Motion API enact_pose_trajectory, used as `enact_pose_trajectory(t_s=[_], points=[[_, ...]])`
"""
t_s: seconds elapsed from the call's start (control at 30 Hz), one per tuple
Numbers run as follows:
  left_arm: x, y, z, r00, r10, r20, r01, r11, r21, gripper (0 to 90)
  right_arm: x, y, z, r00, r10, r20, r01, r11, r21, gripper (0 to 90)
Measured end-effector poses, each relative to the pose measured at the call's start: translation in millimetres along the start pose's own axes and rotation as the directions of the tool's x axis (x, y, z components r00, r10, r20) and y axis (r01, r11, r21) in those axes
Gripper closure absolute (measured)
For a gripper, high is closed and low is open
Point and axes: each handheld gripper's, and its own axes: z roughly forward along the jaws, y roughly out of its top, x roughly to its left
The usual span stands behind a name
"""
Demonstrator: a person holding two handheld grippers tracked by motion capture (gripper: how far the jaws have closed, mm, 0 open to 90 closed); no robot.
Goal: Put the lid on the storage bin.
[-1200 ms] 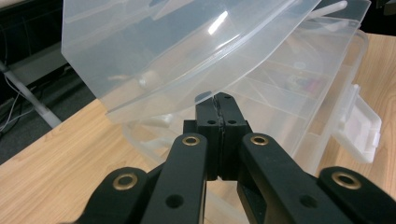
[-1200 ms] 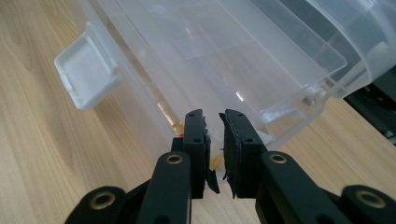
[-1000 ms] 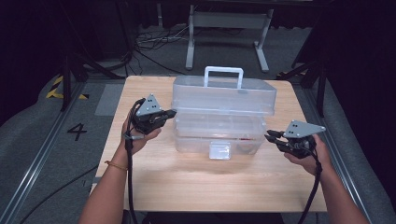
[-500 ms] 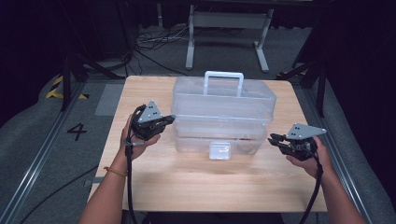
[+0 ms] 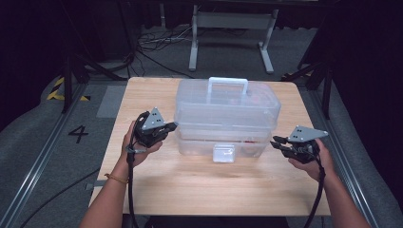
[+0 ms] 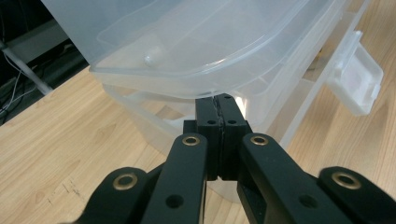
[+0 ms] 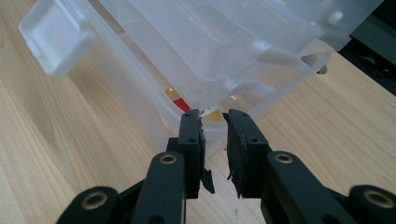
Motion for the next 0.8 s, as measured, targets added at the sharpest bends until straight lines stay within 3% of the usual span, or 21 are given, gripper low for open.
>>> enact_pose_trajectory(t_s=[0.7,0.8], points=[[-4.2,-16.4,6.8,1.0,0.003,-0.006,-0.002,0.997,0.077,90.0,-3.2,-4.1,5.5,0.9991,0.039,0.012,-0.04,0.999,0.004,68.5],[-5.8,-18.3,9.2,0.9998,0.018,-0.008,-0.017,0.995,0.099,90.0,-3.4,-4.5,6.3,0.9988,0.047,0.011,-0.047,0.999,0.0,66.8]])
